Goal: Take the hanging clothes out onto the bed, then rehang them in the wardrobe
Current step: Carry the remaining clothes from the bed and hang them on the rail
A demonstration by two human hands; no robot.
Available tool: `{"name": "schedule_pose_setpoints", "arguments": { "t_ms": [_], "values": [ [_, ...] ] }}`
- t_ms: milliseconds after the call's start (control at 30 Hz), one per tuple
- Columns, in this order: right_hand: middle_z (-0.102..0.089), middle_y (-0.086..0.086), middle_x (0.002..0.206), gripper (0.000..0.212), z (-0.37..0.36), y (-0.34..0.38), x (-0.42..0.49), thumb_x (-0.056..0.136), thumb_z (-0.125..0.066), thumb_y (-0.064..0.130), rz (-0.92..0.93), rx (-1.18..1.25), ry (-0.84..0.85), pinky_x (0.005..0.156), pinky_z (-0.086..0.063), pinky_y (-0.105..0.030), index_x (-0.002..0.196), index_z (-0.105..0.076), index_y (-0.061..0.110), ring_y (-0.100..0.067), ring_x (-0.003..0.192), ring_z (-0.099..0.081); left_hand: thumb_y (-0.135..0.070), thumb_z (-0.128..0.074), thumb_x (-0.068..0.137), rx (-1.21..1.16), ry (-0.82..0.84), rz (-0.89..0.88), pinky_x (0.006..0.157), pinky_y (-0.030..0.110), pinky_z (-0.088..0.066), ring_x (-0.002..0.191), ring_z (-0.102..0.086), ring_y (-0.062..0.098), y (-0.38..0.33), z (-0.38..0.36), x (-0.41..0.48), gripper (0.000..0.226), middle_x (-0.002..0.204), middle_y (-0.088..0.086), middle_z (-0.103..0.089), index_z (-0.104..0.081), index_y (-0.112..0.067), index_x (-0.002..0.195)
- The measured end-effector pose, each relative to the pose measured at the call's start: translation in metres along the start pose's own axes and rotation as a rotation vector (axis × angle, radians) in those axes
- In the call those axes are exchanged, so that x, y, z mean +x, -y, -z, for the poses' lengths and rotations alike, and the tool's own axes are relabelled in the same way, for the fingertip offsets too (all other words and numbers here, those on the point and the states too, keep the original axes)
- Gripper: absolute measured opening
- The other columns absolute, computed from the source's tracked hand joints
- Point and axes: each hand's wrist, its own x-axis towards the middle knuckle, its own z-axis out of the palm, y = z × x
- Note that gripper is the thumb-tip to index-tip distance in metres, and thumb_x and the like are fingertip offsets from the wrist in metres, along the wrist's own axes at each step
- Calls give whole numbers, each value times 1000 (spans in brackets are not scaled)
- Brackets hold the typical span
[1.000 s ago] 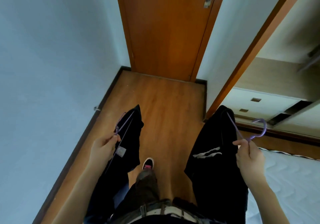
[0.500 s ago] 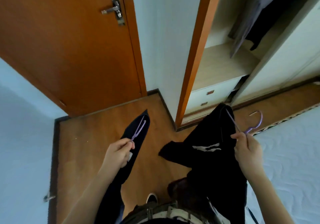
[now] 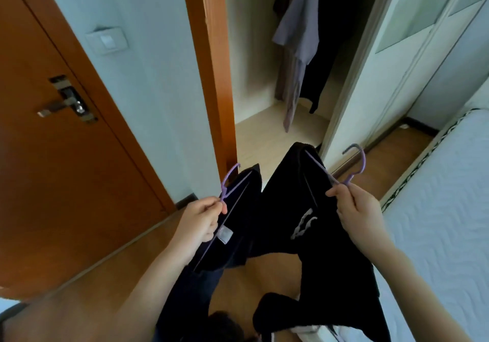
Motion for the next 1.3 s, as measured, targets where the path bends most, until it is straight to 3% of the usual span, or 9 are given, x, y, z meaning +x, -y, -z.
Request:
{"name": "schedule_pose_setpoints", "arguments": {
  "t_ms": [100, 267, 400, 500, 633, 733, 867, 1033, 1300],
  "values": [
    [-49, 11, 45, 31, 7, 13, 51, 101, -42, 23, 22, -12, 1, 51, -34, -30, 80, -65, 21, -15, 46, -43, -10, -44, 100, -8, -6, -52, 37, 17, -14, 39, -18, 8, -39, -24, 50, 24, 48, -6, -26, -54, -5, 79],
    [-40, 3, 47, 33, 21, 46, 141, 101, -42, 25, 65, 11, 14, 49, -30, -35, 84, -68, 16, -20, 43, -36, -10, -43, 100, -101, -19, -147, 34, 17, -16, 38, -21, 6, -106, -62, 128, 24, 49, -7, -29, -56, -8, 80],
    [-48, 7, 43, 34, 29, 78, 209, 101, -43, 24, 121, 0, 23, 51, -35, -30, 83, -69, 13, -5, 40, -42, -8, -42, 99, -314, -44, -167, 32, 16, -15, 36, -20, 5, -152, -87, 181, 23, 51, -6, -26, -55, -7, 81],
    [-46, 5, 46, 33, 29, 112, 267, 102, -42, 26, 147, 58, 70, 48, -33, -30, 86, -68, 13, -10, 41, -42, -6, -40, 99, -470, -74, -215, 30, 15, -14, 34, -19, 3, -196, -96, 223, 26, 46, -9, -26, -54, -7, 78],
    [-43, 8, 42, 34, 18, 160, 332, 103, -41, 24, 204, 136, 134, 37, -31, -15, 89, -67, 8, -4, 34, -39, -6, -40, 99, -629, -123, -274, 29, 16, -15, 33, -20, 2, -238, -101, 259, 25, 44, -10, -27, -54, -5, 78],
    [-43, 9, 40, 34, 4, 196, 381, 103, -39, 23, 265, 173, 169, 36, -30, -17, 86, -66, 9, -4, 33, -38, -6, -42, 98, -699, -178, -332, 31, 17, -14, 36, -19, 4, -260, -108, 285, 22, 49, -8, -26, -56, -4, 80],
    [-41, 4, 46, 35, -12, 226, 439, 103, -40, 23, 324, 203, 190, 37, -28, -23, 83, -64, 8, -9, 36, -34, -5, -43, 97, -723, -288, -368, 32, 19, -15, 38, -19, 6, -280, -115, 321, 21, 53, -5, -26, -59, -2, 82],
    [-35, 8, 39, 37, -26, 242, 512, 104, -37, 20, 356, 287, 219, 34, -23, -18, 82, -61, 4, -6, 30, -30, -3, -43, 97, -732, -427, -409, 35, 20, -15, 39, -20, 6, -305, -118, 357, 22, 53, -4, -26, -61, 1, 85],
    [-29, 5, 41, 33, -24, 299, 621, 100, -38, 8, 414, 511, 454, 35, -16, -12, 74, -57, 3, -7, 29, -22, -1, -44, 97, -615, -592, -541, 31, 13, -14, 32, -22, 3, -385, -104, 418, 23, 48, -3, -30, -61, 1, 82]
  ]
}}
